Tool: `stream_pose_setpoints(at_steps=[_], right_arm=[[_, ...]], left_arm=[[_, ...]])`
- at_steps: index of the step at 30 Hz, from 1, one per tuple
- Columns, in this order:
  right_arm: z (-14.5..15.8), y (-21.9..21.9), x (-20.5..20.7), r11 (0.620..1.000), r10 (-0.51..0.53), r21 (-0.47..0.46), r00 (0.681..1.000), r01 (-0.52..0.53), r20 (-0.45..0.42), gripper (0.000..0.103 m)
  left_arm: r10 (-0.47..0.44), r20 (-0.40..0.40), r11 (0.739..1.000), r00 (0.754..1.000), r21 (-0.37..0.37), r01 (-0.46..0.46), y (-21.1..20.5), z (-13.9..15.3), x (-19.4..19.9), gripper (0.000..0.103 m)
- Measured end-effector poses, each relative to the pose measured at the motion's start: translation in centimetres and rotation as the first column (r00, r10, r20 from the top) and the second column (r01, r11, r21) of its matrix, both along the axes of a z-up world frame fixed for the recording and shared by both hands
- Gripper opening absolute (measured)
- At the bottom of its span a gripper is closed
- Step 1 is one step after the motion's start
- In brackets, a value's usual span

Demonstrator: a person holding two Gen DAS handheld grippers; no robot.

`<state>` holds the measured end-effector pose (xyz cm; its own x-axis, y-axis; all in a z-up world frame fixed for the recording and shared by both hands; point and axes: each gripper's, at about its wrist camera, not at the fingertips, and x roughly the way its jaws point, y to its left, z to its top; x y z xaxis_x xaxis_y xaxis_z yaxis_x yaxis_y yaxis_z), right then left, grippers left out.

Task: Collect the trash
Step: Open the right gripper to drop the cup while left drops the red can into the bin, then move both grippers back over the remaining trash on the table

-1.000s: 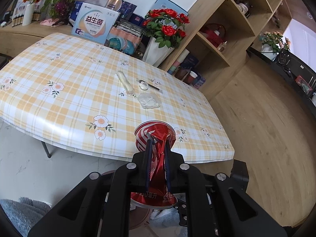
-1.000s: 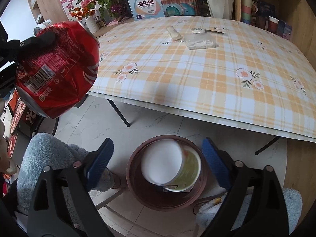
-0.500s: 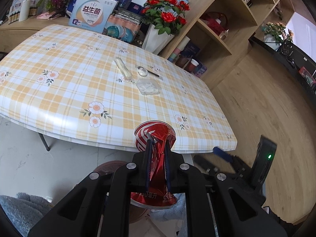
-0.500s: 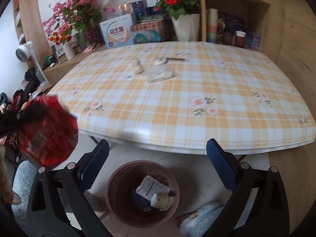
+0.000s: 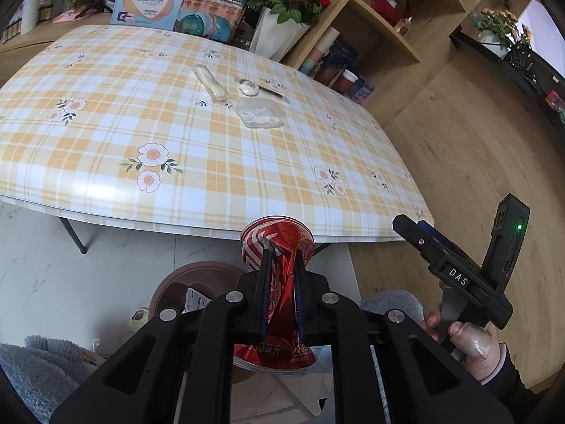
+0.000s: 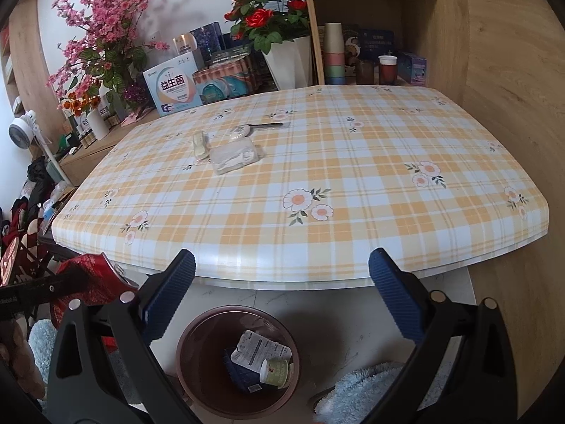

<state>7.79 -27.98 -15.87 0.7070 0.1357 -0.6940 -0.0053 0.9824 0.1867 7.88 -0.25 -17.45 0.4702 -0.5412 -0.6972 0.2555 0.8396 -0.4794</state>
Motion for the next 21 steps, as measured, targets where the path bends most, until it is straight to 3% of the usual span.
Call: stream_pose_setpoints(at_steps=[3,7,9,14,17,21], right_arm=[[-0.2,-0.4,0.0,1.000,-0.008,0.006,1.000,0.008,-0.001,0.097],[-0.3,-0.9,0.1,1.000,-0.021,0.004,1.000,0.021,0.001,0.097],[-0.3,-1.2,0.1,1.000,-0.028,0.004,1.000,0.028,0.003,0.097],[-0.4,-1.9,0.2,0.999,-0.050,-0.005,0.999,0.050,0.003,0.097],[-0.5,-2.2,0.3,0.998,-0.059,-0.012,0.998,0.058,-0.001,0.097],[-0.5,-2.1,0.7,0.998,-0.049,-0.033,0.999,0.049,0.000,0.097]], left_arm=[[-0.017,0.002,1.000,1.000,-0.010,0.017,-0.5,0.1,0.4,0.012],[-0.032,0.058,0.999,0.998,0.009,0.032,-1.0,1.3,0.8,0.037],[-0.030,0.099,0.999,0.995,0.032,0.027,-1.2,2.2,0.9,0.042],[0.031,0.220,0.992,0.975,0.117,-0.057,-0.5,4.5,1.1,0.088],[0.072,0.272,0.980,0.960,0.158,-0.119,0.5,5.4,1.5,0.097],[0.127,0.273,0.965,0.954,0.187,-0.182,2.1,5.7,2.6,0.097]])
